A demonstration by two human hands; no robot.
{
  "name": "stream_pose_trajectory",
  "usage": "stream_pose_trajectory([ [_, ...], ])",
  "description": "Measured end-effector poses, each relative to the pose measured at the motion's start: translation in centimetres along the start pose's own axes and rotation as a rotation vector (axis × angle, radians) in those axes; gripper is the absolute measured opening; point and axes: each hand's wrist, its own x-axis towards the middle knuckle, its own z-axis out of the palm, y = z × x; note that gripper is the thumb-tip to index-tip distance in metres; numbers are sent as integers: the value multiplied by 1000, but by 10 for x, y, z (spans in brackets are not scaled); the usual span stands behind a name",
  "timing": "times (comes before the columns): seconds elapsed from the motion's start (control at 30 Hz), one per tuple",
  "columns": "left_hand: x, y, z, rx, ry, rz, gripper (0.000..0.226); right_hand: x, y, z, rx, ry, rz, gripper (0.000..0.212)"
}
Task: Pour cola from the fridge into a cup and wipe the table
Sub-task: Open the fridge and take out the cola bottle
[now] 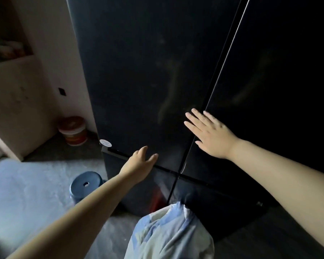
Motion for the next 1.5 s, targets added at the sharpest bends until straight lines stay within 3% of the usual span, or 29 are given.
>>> stream_pose_trajectory([
  [0.1,23,-23,23,-262,-46,-164,64,-1,7,19,-142,-28,-29,78],
  [0.4,72,-35,97,-1443,-207,-616,60,1,21,54,-467,105,-97,73],
  [0.5,86,-33,123,-1642,-114,-714,52,3,23,58,-490,154,-130,70],
  [0.63,95,-33,149,-1831,-36,-746,70,4,22,59,-487,190,-163,69],
  [1.17,123,-18,181,-2056,116,-729,70,6,25,60,-471,236,-197,70],
  [1.5,114,-26,170,-2060,-4,-705,72,3,22,60,-379,253,-148,67],
])
